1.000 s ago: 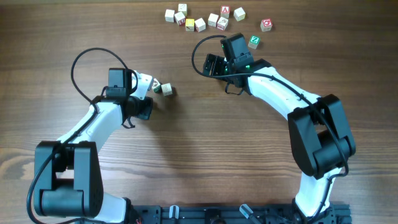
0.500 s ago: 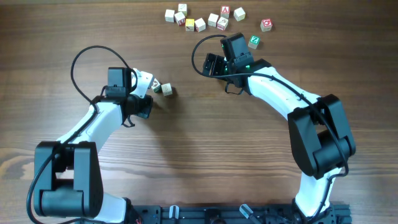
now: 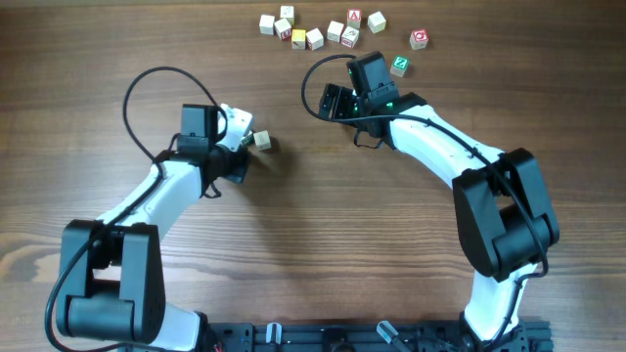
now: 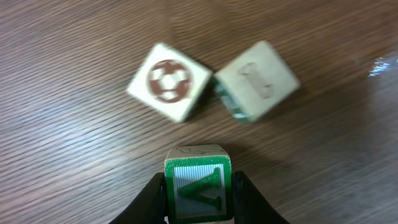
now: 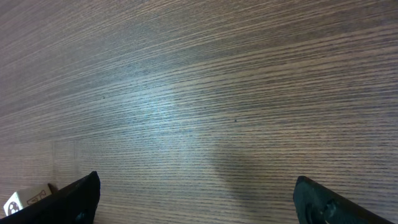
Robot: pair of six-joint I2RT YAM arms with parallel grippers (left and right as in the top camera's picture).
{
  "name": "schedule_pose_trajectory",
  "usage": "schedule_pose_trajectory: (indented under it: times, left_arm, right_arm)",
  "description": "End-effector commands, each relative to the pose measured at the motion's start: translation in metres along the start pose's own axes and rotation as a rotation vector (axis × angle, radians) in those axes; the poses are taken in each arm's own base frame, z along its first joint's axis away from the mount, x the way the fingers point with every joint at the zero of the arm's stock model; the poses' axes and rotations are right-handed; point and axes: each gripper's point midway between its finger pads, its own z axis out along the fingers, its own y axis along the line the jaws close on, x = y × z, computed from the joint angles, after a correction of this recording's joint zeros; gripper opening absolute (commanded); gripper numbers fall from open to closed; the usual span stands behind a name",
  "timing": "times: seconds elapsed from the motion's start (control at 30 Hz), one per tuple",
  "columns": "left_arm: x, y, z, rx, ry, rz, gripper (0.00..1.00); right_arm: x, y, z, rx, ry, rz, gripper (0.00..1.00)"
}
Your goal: Form a circle
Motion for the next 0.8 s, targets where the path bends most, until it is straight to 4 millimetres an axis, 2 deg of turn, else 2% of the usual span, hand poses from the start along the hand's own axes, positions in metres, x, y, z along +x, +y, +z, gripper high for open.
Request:
schedule_pose_trajectory:
  times: [0.0,0.33,0.63,0.77]
  left_arm:
    - [0.0047,-0.0103,0.0039,0.018,0.020,0.025,0.25]
    - [0.0040,-0.0099,0.0040,0.018,0.017,0.024,0.28]
    - [-0.0045,-0.0079,0.0040,0.009,-0.018,0.029,0.30]
    - [-0.0045,-0.0079,0.0040,0.009,-0.018,0.029,0.35]
  right_arm:
    - [-0.0032,-0.0031,0.0016,0.018,-0.016,0.007,1.00]
    - [-0.0032,-0.0031,0.0016,0.018,-0.016,0.008,1.00]
    - [-0.0032,-0.0031,0.0016,0.018,-0.016,0.008,1.00]
    - [-0.0032,-0.0031,0.0016,0.018,-0.016,0.008,1.00]
